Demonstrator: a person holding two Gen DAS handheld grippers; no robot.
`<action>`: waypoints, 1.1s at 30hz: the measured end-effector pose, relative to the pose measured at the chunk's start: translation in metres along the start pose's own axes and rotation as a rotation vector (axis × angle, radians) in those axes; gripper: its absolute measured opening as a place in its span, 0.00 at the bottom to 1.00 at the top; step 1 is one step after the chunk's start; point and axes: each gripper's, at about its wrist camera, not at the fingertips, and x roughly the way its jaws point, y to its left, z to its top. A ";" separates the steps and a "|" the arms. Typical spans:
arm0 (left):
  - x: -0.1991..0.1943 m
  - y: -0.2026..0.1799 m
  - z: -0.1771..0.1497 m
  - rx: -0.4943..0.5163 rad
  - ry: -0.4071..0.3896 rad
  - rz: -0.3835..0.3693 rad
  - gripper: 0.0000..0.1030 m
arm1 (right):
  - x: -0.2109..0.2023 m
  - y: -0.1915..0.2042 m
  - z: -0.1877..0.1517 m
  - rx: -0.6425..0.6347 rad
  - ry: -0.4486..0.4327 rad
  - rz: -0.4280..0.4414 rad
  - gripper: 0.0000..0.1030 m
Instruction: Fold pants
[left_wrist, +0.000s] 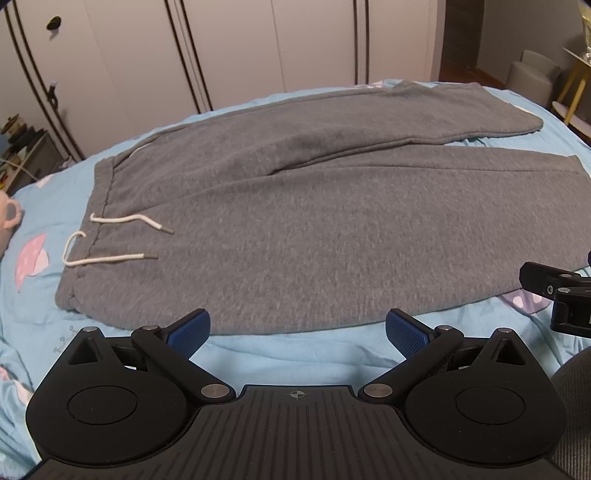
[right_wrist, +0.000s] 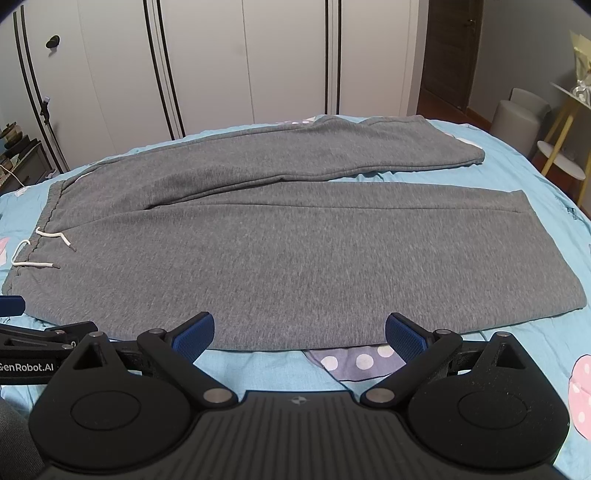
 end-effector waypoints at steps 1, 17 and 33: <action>0.000 0.000 0.001 0.001 0.002 0.000 1.00 | 0.000 0.000 0.000 0.000 0.000 0.000 0.96; 0.001 0.000 0.001 0.002 0.005 -0.001 1.00 | 0.002 -0.003 -0.003 0.026 0.003 -0.001 0.96; 0.003 0.001 0.000 0.002 0.006 -0.008 1.00 | 0.003 -0.002 -0.002 0.028 0.008 -0.005 0.96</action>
